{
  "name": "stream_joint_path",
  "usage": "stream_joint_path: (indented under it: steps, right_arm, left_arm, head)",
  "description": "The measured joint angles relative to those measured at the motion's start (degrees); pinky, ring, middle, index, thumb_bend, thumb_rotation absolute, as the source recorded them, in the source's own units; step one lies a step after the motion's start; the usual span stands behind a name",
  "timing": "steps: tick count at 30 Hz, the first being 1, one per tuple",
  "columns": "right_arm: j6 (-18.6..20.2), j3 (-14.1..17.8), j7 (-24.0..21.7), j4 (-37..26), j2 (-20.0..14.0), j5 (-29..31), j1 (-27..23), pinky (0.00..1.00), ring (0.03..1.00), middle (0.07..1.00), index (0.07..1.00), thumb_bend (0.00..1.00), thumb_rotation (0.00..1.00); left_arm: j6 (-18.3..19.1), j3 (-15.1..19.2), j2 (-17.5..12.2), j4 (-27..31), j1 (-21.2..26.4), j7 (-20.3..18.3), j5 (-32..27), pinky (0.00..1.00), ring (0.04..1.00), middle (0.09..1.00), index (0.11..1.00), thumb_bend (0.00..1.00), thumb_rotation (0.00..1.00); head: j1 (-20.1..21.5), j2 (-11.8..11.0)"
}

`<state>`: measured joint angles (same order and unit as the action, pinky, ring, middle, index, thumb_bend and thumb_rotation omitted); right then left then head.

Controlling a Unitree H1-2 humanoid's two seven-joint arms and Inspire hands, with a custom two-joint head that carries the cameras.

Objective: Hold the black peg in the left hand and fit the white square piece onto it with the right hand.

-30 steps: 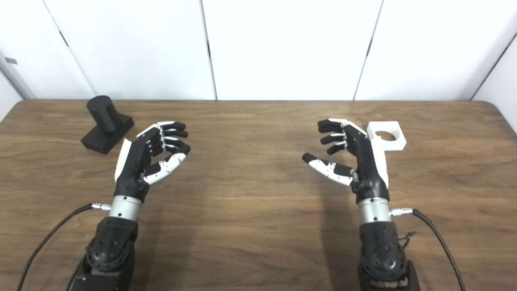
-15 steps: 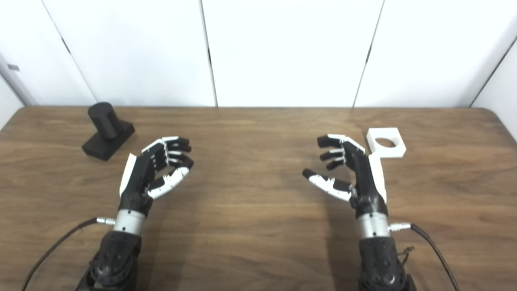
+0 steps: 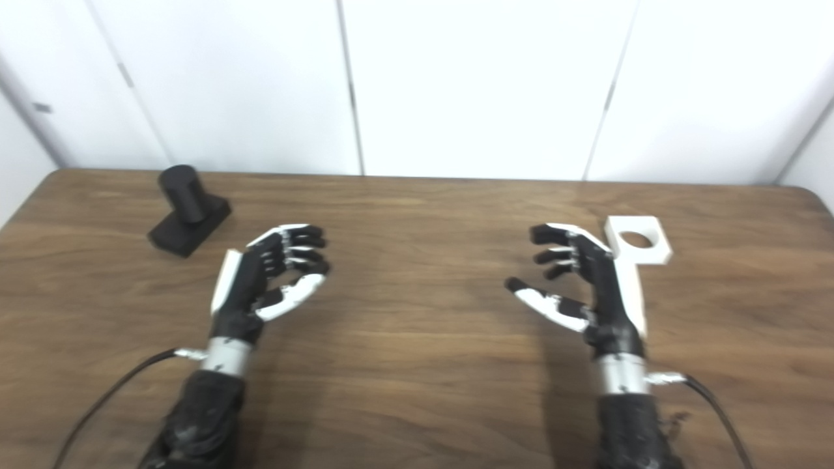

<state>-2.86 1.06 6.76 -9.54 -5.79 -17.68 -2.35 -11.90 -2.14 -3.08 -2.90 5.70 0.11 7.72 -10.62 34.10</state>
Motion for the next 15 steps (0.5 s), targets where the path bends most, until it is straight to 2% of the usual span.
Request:
stream_joint_path:
  steps: [2,4,9,15]
  right_arm:
    - [-0.41,0.29,-0.11,0.0,-0.74,0.81,0.01,0.44,0.569,0.663,0.65,0.52,0.0]
    - [-0.73,0.51,-0.11,-0.01,-1.31,0.98,0.01,0.44,0.573,0.666,0.652,0.52,0.0]
    - [-0.61,0.99,-0.42,-0.1,-1.63,1.65,0.01,0.45,0.584,0.671,0.65,0.51,0.0]
    - [2.49,1.4,-1.45,-2.34,-1.29,2.88,0.19,0.47,0.584,0.68,0.655,0.5,0.0]
  left_arm:
    - [0.0,-0.33,0.88,0.0,0.0,0.18,0.87,0.49,0.586,0.641,0.534,0.5,0.07]
    - [0.0,-0.59,1.65,0.0,0.0,0.53,1.41,0.48,0.588,0.641,0.505,0.5,0.07]
    - [0.0,-1.02,2.6,-0.75,0.19,1.26,1.8,0.49,0.588,0.635,0.498,0.5,0.06]
    - [-0.02,-1.17,2.66,-1.08,0.22,1.48,1.81,0.49,0.584,0.634,0.497,0.5,0.06]
  head:
    - [-1.76,-0.26]
    - [-3.96,-0.61]
    - [-5.81,-1.06]
    - [-5.81,-0.97]
